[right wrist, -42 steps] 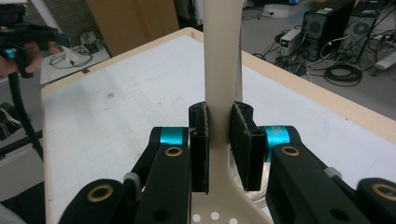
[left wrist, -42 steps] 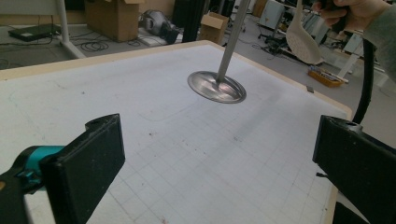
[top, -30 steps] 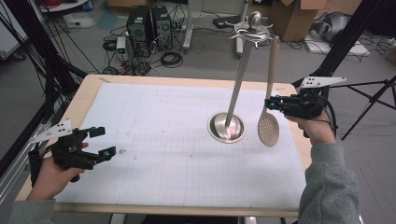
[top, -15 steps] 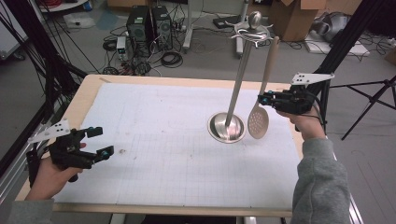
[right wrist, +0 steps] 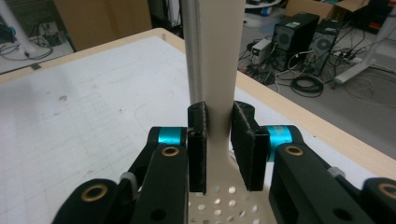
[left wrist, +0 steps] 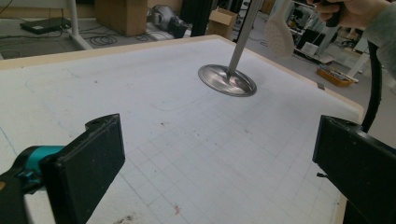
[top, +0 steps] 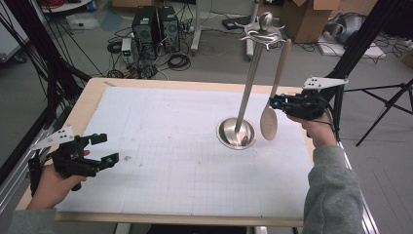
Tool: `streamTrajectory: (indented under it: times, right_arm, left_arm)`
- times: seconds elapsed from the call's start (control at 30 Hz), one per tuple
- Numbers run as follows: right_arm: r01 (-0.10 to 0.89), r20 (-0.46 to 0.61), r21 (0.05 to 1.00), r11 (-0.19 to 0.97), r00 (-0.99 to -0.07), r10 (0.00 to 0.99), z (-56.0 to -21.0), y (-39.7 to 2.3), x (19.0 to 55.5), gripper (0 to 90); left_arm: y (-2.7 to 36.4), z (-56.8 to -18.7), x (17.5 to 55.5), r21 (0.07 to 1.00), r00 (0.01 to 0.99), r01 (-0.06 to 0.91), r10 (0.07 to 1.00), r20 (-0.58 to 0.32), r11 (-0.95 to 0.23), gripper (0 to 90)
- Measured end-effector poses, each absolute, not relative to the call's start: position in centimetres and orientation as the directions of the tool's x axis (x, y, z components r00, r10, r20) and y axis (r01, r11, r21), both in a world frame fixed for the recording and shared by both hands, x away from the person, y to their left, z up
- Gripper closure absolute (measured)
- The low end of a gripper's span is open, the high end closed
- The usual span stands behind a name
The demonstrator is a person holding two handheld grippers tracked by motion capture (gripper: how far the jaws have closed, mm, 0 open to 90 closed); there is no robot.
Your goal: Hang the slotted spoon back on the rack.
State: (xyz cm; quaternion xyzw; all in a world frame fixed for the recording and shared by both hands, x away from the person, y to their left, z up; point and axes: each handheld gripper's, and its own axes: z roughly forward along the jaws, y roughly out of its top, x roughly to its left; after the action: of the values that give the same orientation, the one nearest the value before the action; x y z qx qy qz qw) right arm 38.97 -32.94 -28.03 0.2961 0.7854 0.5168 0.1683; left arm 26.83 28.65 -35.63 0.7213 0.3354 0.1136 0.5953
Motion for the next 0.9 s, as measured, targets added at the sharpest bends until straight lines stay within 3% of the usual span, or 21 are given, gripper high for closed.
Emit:
streamTrajectory:
  times: [0.23,0.43,0.63,0.9]
  right_arm:
    - [0.288,0.047,0.923,0.255,-0.742,0.668,-28.2,-33.7,38.2,65.5]
    - [0.296,0.059,0.928,0.226,-0.717,0.694,-28.5,-33.8,37.3,51.9]
    - [0.263,0.023,0.935,0.237,-0.713,0.7,-28.7,-33.2,36.2,47.6]
    - [0.274,0.014,0.927,0.255,-0.707,0.708,-30.0,-32.0,35.1,34.4]
  left_arm:
    - [28.6,-35.6,26.8,0.938,0.759,0.341,0.608,-0.234,-0.064,2.7]
    - [28.4,-35.6,26.7,0.939,0.771,0.337,0.591,-0.236,-0.066,2.7]
    - [28.3,-35.6,26.7,0.938,0.767,0.34,0.597,-0.237,-0.064,2.7]
    - [28.4,-35.2,26.7,0.943,0.767,0.329,0.598,-0.231,-0.058,2.7]
